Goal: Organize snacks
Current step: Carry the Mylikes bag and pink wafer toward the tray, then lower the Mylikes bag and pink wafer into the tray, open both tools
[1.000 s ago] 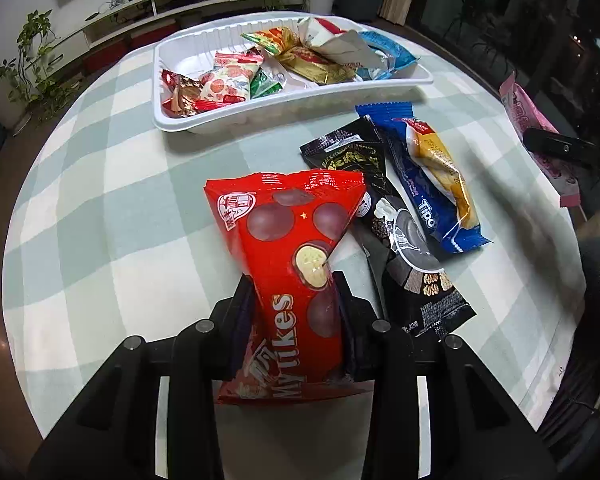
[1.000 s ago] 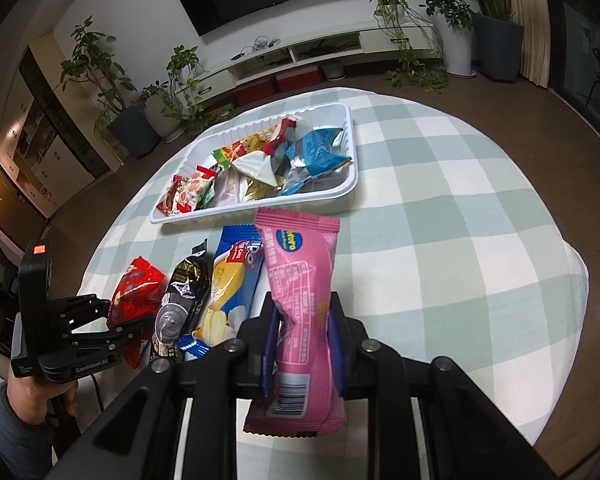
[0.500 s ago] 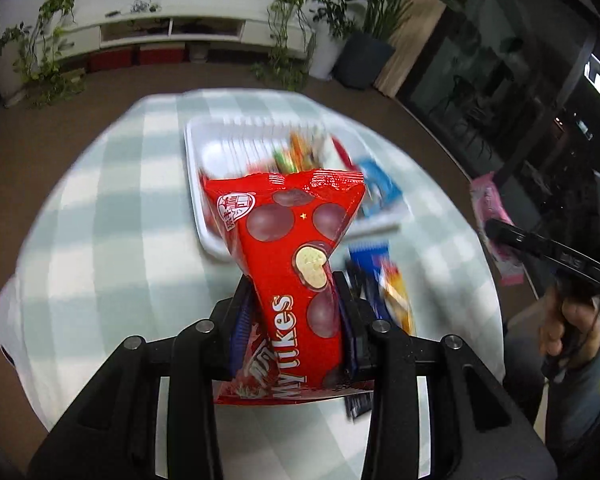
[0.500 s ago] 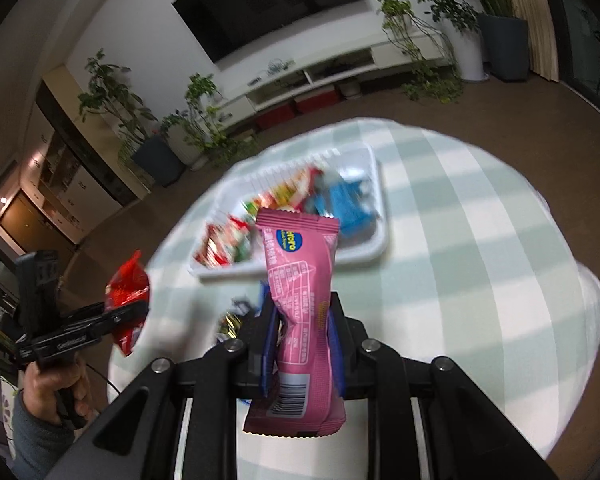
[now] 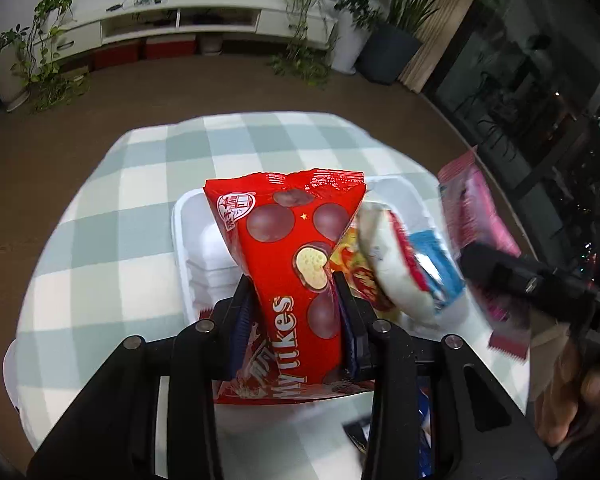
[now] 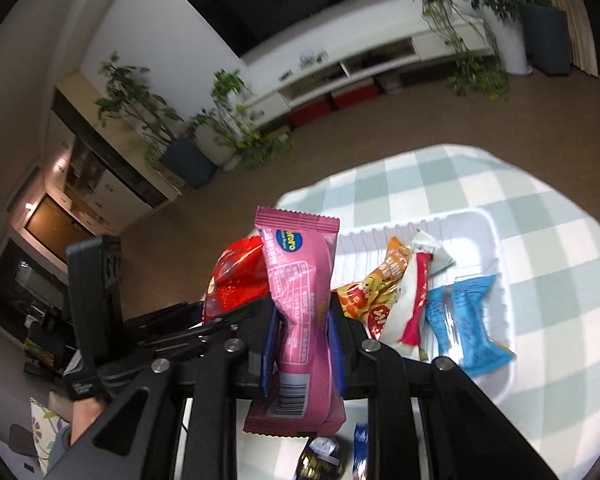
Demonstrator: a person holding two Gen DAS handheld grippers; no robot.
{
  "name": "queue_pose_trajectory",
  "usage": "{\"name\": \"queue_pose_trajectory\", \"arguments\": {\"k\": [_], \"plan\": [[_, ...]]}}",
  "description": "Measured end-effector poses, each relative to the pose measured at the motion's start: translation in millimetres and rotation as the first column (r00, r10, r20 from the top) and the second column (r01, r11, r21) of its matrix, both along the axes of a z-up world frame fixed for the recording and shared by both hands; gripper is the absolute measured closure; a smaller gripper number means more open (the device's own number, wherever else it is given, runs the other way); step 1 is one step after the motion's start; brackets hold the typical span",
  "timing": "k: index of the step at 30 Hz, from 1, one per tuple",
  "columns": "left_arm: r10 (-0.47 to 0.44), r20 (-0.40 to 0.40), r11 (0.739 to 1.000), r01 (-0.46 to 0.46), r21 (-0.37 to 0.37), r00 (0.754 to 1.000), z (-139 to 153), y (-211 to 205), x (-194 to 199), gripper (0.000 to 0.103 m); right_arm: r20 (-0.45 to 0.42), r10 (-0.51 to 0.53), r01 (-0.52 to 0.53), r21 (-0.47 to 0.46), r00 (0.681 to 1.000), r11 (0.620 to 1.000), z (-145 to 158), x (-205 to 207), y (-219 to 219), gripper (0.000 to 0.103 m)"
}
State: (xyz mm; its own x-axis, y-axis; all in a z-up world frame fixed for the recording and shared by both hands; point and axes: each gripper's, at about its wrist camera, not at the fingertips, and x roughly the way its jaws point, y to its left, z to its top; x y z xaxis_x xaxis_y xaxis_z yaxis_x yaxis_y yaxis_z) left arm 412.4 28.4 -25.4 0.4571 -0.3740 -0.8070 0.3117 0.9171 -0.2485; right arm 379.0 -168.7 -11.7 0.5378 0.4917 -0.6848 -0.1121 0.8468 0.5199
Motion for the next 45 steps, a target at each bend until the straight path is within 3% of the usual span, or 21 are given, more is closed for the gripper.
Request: {"name": "queue_pose_trajectory", "arguments": {"k": [8,12,15,28,40,45], "plan": [[-0.001,-0.054,0.999,0.003,0.036,0.999,-48,-10,21,0.068,-0.087,-0.036,0.033,-0.032,0.996,0.999,-52,19,5,0.078],[-0.005,-0.094,0.998,0.011,0.066,0.996,-67,-13,23,0.056,-0.113,-0.042,0.037,-0.046,0.993,0.998,-66,22,7,0.078],[-0.002,-0.097,0.998,0.008,0.061,0.995,-72,-12,20,0.054,-0.121,-0.038,0.03,-0.065,0.992,0.997,-73,23,10,0.075],[-0.01,-0.097,0.998,0.016,0.066,0.995,-75,-17,1,0.051,-0.108,-0.027,0.014,-0.113,0.994,0.993,-76,16,12,0.075],[0.009,-0.052,0.996,-0.005,0.091,0.999,-59,-22,-6,0.025,-0.054,-0.024,0.018,-0.123,0.998,0.992,-59,12,13,0.058],[0.023,-0.027,0.997,-0.021,0.077,0.999,-45,-16,-16,0.016,-0.023,-0.028,0.025,-0.105,0.999,0.994,-46,0,8,0.04]]}}
